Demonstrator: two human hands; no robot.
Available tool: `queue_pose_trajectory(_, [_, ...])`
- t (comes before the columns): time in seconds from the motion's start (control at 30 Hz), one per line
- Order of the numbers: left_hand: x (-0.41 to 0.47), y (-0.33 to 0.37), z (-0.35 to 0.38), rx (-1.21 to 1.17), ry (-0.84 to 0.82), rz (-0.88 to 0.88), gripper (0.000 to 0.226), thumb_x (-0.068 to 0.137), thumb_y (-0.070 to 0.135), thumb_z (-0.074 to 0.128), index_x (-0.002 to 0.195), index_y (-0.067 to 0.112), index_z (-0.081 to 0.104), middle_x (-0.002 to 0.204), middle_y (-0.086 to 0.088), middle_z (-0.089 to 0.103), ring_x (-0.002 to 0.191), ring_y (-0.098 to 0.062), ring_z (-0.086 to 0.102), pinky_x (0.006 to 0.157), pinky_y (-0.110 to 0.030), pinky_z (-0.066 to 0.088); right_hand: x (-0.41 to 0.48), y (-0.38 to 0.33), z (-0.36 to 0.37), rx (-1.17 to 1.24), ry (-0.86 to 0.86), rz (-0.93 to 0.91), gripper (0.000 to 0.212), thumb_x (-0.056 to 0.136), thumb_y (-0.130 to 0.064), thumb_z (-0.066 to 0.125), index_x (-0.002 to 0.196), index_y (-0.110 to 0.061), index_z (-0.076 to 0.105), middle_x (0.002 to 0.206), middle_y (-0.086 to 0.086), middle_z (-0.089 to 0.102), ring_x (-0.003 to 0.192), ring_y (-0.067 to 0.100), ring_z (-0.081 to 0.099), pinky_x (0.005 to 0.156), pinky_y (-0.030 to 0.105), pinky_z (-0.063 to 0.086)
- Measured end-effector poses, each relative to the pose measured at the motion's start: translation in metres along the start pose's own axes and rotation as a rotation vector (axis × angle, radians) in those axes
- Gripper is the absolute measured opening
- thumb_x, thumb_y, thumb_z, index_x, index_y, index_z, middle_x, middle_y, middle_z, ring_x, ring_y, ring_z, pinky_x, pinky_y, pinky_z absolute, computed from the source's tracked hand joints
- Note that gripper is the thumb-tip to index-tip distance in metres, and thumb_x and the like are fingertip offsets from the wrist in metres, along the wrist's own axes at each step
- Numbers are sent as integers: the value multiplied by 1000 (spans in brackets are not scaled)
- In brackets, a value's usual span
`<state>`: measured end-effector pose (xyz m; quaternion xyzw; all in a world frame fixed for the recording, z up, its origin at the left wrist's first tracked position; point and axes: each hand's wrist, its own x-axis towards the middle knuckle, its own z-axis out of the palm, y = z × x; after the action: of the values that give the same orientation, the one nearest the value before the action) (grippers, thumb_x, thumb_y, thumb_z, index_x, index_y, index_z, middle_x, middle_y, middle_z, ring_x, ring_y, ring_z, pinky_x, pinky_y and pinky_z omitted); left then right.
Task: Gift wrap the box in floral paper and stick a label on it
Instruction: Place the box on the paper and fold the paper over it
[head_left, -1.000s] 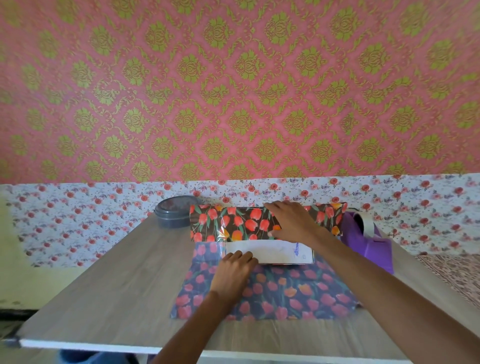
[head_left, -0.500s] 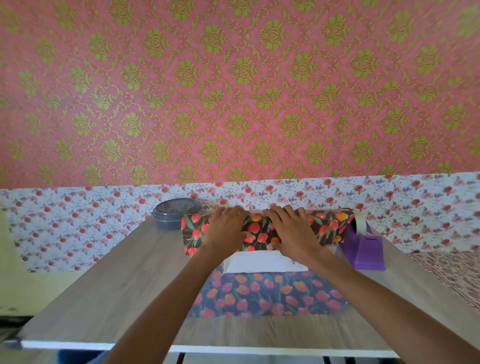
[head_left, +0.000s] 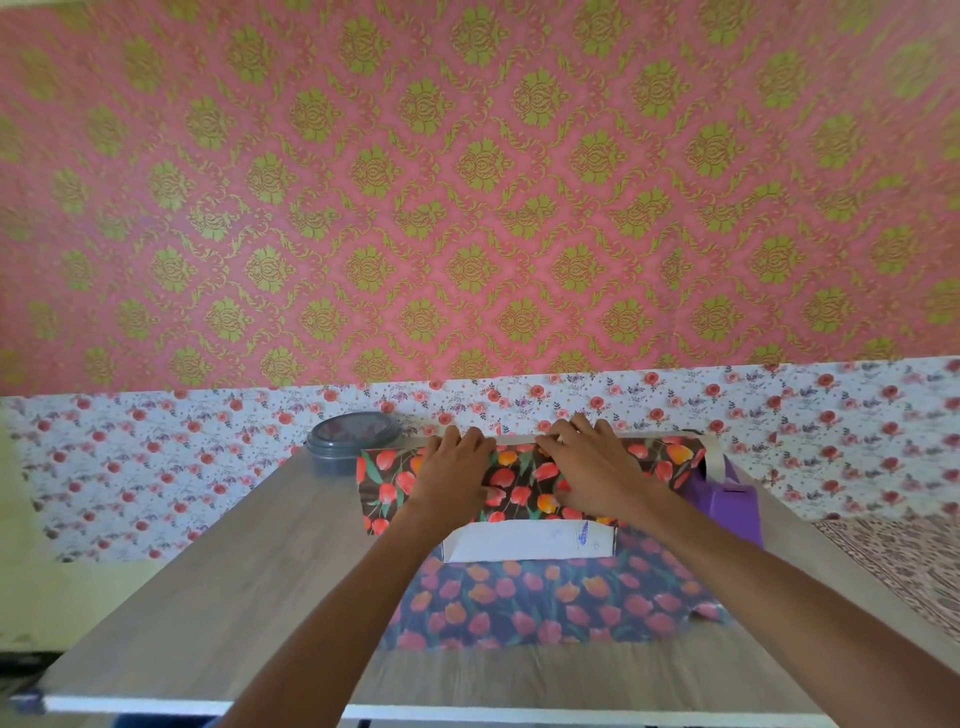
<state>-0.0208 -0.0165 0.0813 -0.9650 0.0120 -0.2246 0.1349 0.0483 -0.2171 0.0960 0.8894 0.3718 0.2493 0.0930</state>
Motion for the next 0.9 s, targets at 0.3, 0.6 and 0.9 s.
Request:
queue_pose_trajectory(0.3, [-13,3,-9,-163,76,32,56,71,36,76,119,21,50,111,3,52,102,-19,53,87,-31,40,-16,-10,6,173,63,19,66,69,-38,78,123,-19,45,116,-1,51,106,21,50,85,35,44])
queue_pose_trajectory(0.6, [-47,20,28,-89,-52,31,61,84,45,66,134,20,43,129,-3,57,118,-28,55,105,-42,37,-43,-21,34,208,-2,-107,84,75,-70,51,141,-20,41,129,-2,59,111,20,59,92,37,49])
queue_pose_trajectory(0.9, [-38,17,47,-187,-170,70,48,90,47,56,131,23,51,123,1,59,110,-24,59,91,-39,50,-43,-16,57,211,-112,-148,71,77,-35,69,141,-21,43,128,-3,55,111,18,56,90,33,49])
